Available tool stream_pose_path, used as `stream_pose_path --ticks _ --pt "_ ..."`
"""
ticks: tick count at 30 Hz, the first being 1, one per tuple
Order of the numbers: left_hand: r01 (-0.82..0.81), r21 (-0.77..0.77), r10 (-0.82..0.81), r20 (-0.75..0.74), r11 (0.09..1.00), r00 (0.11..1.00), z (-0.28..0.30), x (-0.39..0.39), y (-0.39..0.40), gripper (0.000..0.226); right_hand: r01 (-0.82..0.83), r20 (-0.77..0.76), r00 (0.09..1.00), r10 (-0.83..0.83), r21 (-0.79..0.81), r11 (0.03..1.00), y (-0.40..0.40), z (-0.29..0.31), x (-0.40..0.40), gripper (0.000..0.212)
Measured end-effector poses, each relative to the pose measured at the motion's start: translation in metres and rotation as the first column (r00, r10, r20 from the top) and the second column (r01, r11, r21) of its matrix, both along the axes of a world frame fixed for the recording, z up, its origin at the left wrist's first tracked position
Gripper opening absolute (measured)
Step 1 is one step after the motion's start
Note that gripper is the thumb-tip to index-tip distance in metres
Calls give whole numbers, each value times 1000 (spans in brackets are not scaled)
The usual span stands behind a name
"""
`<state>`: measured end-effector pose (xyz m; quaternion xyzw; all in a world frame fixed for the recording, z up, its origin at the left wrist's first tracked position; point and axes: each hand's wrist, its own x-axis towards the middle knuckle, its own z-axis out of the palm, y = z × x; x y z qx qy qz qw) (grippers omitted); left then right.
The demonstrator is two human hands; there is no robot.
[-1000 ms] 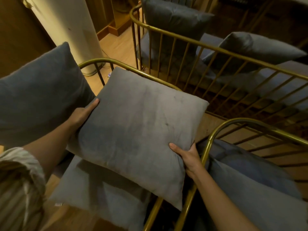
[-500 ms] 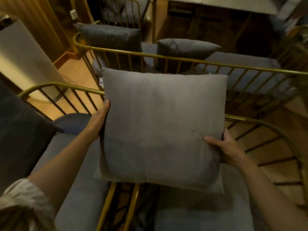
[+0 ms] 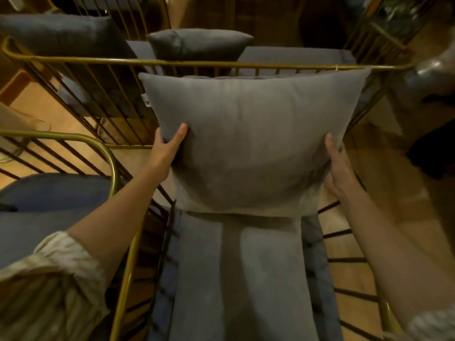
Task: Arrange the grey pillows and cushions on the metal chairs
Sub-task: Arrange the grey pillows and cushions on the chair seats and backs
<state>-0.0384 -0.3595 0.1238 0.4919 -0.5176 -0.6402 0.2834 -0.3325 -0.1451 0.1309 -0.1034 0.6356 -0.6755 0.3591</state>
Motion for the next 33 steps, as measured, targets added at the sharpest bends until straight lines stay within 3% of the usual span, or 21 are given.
stream_pose_path --ticks 2,4,7,9,12,17,21,25,28,31,33 --pt "-8 4 8 18 1000 1000 -13 -8 6 121 -6 20 1000 6 38 999 -3 -8 -12 147" --pt "-17 0 16 64 1000 998 -29 -13 12 125 -50 10 999 49 85 995 -3 -20 -15 143" --pt "-34 -22 37 145 999 989 -55 -15 21 98 -107 50 994 100 164 981 3 -50 -11 128" --pt "-10 -14 13 226 1000 974 -75 -15 23 82 -133 78 990 118 228 965 8 -72 -8 133" --pt "-29 26 21 262 999 965 -91 -16 23 82 -154 63 988 143 243 958 7 -97 -11 124" --pt "-79 75 51 326 994 944 -87 -27 24 78 -120 58 993 107 310 943 -4 -103 -17 114" --pt "-58 210 5 244 976 970 -79 -12 38 67 -3 3 1000 2 401 916 4 -112 -7 85" --pt "8 114 -67 522 993 850 -78 24 62 71 130 -82 991 -101 607 784 12 -108 36 65" --pt "-21 90 -33 558 996 829 -73 57 74 68 -76 8 995 96 671 737 7 -106 83 62" --pt "-69 -28 72 590 997 804 -65 98 81 57 -335 82 923 377 656 676 -8 -98 131 46" --pt "-131 -109 170 572 985 802 -59 135 86 51 -427 105 878 467 612 666 -24 -82 170 35"
